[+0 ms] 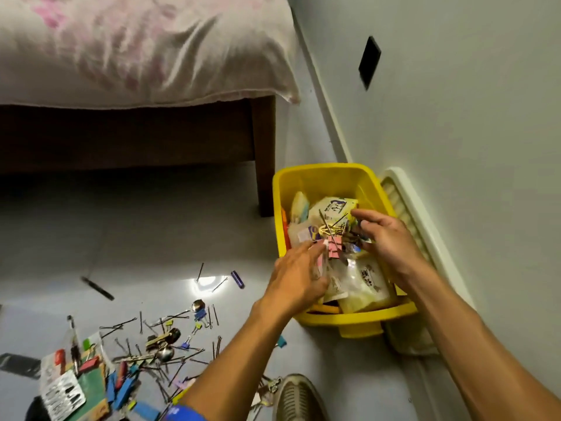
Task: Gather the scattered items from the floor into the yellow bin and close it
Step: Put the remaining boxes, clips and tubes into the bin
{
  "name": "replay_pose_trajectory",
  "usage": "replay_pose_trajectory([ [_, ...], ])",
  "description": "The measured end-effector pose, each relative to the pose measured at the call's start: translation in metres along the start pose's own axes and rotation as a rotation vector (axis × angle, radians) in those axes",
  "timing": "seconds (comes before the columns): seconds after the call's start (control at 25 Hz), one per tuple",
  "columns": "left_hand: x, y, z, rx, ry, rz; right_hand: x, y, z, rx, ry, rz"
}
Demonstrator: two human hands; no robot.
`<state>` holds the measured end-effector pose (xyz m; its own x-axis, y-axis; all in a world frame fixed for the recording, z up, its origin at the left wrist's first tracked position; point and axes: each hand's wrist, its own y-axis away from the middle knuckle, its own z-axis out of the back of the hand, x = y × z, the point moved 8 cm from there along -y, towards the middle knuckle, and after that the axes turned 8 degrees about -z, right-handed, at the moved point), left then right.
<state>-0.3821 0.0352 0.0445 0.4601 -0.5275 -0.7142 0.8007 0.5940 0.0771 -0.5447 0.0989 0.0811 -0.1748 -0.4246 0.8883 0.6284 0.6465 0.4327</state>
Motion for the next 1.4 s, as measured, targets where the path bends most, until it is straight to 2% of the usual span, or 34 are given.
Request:
replay_pose_trajectory([
  [0.12, 0.016, 0.008, -0.03, 0.163, -0.294, -0.107, -0.014, 0.007, 0.015, -0.232, 0.341, 0.133],
  [0.2, 0.019, 0.006, -0.035, 0.11, -0.307, -0.057, -0.037, 0.012, 0.023, -0.304, 0.527, 0.134],
  [0.28, 0.018, 0.002, -0.031, -0.006, -0.273, -0.015, -0.059, 0.019, 0.034, -0.358, 0.596, 0.129],
  [0.36, 0.021, 0.002, -0.042, 0.053, -0.385, -0.041, -0.077, 0.025, 0.041, -0.416, 0.744, 0.096],
  [0.48, 0.033, 0.005, -0.059, 0.239, -0.492, -0.051, -0.106, 0.019, 0.025, -0.282, 0.977, -0.095],
  [0.56, 0.03, -0.004, -0.062, 0.327, -0.53, -0.027, -0.104, 0.008, 0.016, -0.153, 0.93, -0.162],
  [0.64, 0.022, -0.014, -0.059, 0.414, -0.459, 0.023, -0.092, 0.007, 0.015, -0.114, 0.84, -0.171],
  [0.72, 0.008, -0.015, -0.048, 0.358, -0.351, -0.042, -0.072, 0.018, 0.022, -0.286, 0.943, -0.04],
  [0.8, 0.005, 0.012, -0.032, 0.176, -0.252, -0.137, -0.052, 0.046, 0.0, -0.414, 1.001, 0.255],
  [0.88, 0.023, 0.055, -0.019, 0.0, -0.127, -0.119, -0.045, 0.079, -0.056, -0.279, 0.896, 0.549],
  [0.92, 0.04, 0.078, -0.014, -0.06, -0.076, -0.051, -0.048, 0.094, -0.088, -0.169, 0.863, 0.639],
  [1.0, 0.086, 0.124, -0.004, -0.116, -0.018, 0.134, -0.065, 0.12, -0.153, 0.064, 0.876, 0.697],
  [1.12, 0.161, 0.175, 0.019, -0.144, -0.007, 0.375, -0.101, 0.131, -0.237, 0.399, 1.013, 0.632],
  [1.2, 0.211, 0.201, 0.049, -0.236, 0.024, 0.511, -0.118, 0.122, -0.293, 0.552, 1.105, 0.642],
  [1.28, 0.267, 0.23, 0.085, -0.34, 0.037, 0.677, -0.136, 0.102, -0.348, 0.619, 1.225, 0.639],
  [1.32, 0.3, 0.253, 0.098, -0.385, 0.009, 0.8, -0.148, 0.086, -0.368, 0.593, 1.312, 0.583],
  [1.4, 0.357, 0.317, 0.106, -0.426, -0.018, 1.12, -0.18, 0.051, -0.374, 0.475, 1.443, 0.334],
])
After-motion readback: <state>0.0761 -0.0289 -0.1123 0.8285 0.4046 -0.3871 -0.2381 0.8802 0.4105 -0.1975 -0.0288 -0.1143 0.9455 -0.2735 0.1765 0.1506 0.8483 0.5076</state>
